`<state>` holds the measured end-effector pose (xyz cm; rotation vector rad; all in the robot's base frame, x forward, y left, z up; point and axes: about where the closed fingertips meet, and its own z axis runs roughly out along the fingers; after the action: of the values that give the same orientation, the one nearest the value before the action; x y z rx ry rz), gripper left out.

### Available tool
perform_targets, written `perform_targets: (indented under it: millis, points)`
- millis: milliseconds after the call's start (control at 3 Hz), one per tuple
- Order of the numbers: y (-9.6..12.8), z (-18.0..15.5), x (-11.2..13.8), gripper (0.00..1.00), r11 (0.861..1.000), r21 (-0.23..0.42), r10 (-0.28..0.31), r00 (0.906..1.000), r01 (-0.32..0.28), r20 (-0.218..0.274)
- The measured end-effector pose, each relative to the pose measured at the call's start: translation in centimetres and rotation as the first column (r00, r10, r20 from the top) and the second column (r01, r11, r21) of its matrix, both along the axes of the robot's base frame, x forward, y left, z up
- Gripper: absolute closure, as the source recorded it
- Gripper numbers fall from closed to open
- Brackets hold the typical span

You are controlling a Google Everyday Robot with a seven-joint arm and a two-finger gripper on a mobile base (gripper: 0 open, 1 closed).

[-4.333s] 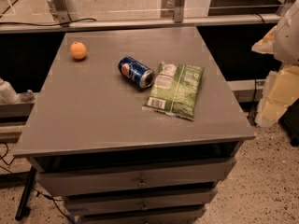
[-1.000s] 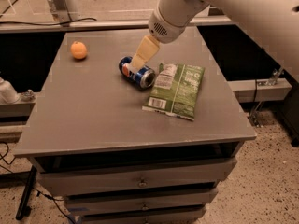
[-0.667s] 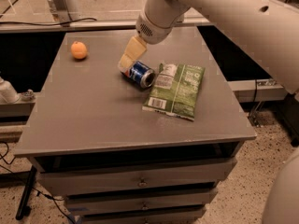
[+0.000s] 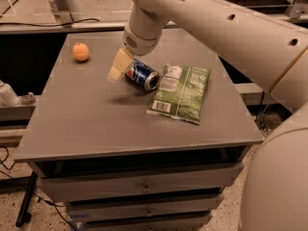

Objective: Place pepsi can upright

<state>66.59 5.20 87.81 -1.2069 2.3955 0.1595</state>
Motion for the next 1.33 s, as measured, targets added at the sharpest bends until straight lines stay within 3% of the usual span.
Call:
perform_targets:
  millis: [667,1000,1333]
  points:
    - [1.6,-2.0,0.8,0.42,0.999,-0.045,0.026,0.9996,-0.026,0.009]
    - [0.7,-2.6,1.3,0.65,0.997,-0.069,0.023,0.9996,-0.022,0.015]
    - [0.0,-0.9,2.2,0.88,0.998,-0.062,0.030,0.9977,-0.026,0.062]
